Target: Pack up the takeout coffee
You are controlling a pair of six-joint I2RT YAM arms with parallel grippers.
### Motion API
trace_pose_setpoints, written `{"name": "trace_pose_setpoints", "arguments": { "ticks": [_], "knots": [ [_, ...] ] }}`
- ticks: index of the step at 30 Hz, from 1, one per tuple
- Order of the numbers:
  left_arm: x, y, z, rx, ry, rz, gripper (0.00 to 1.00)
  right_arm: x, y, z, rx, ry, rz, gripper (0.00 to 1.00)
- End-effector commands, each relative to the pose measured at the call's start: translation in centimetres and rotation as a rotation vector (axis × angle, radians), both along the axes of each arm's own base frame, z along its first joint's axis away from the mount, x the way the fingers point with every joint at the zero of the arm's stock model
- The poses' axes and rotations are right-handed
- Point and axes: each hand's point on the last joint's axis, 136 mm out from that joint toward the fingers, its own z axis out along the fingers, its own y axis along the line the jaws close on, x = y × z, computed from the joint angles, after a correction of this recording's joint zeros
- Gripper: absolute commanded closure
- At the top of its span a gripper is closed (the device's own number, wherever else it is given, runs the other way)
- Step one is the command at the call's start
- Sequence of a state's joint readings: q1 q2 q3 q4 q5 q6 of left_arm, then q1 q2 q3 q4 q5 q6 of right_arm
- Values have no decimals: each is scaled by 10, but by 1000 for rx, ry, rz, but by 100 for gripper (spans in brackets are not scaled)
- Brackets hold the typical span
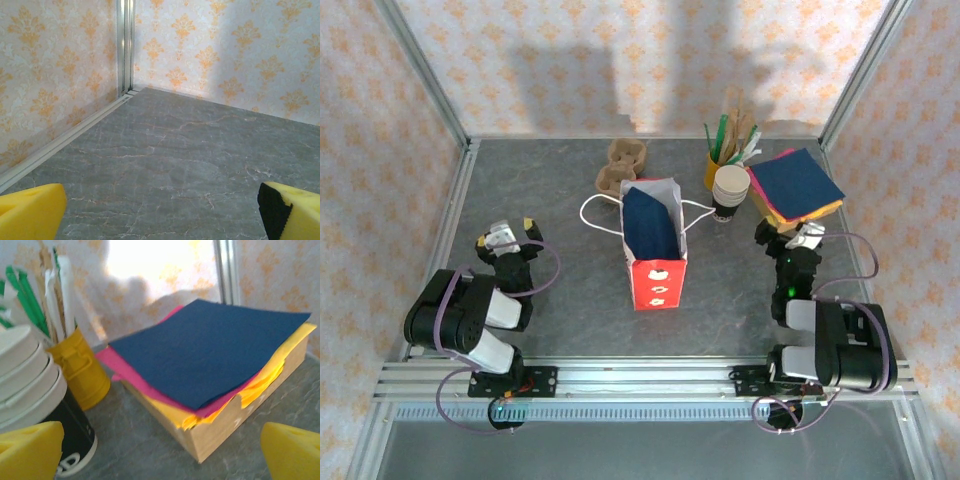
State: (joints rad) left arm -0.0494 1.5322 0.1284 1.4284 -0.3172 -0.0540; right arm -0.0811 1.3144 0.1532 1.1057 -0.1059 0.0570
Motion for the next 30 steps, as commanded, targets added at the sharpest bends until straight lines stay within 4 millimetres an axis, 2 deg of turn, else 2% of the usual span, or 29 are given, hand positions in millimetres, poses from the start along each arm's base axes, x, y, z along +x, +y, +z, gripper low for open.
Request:
{"name": "trace_pose_setpoints", "arguments": {
  "ticks": [1, 5, 8, 11, 30],
  "knots": [
    [5, 1, 14, -4, -59, -7, 0, 4, 19, 18, -65, -89, 81, 0],
    [14, -1, 10, 0, -24, -17, 0, 7, 35, 8, -108, -78, 141, 0],
    [17, -2, 7, 1, -2, -25, 0, 12, 34, 2, -102, -76, 127, 0],
    [17, -2, 6, -1, 3, -26, 0, 31, 27, -11, -90, 22, 91, 0],
    [17, -2, 7, 1, -2, -27, 0, 25, 27, -7, -93, -4, 82, 0]
  ]
}}
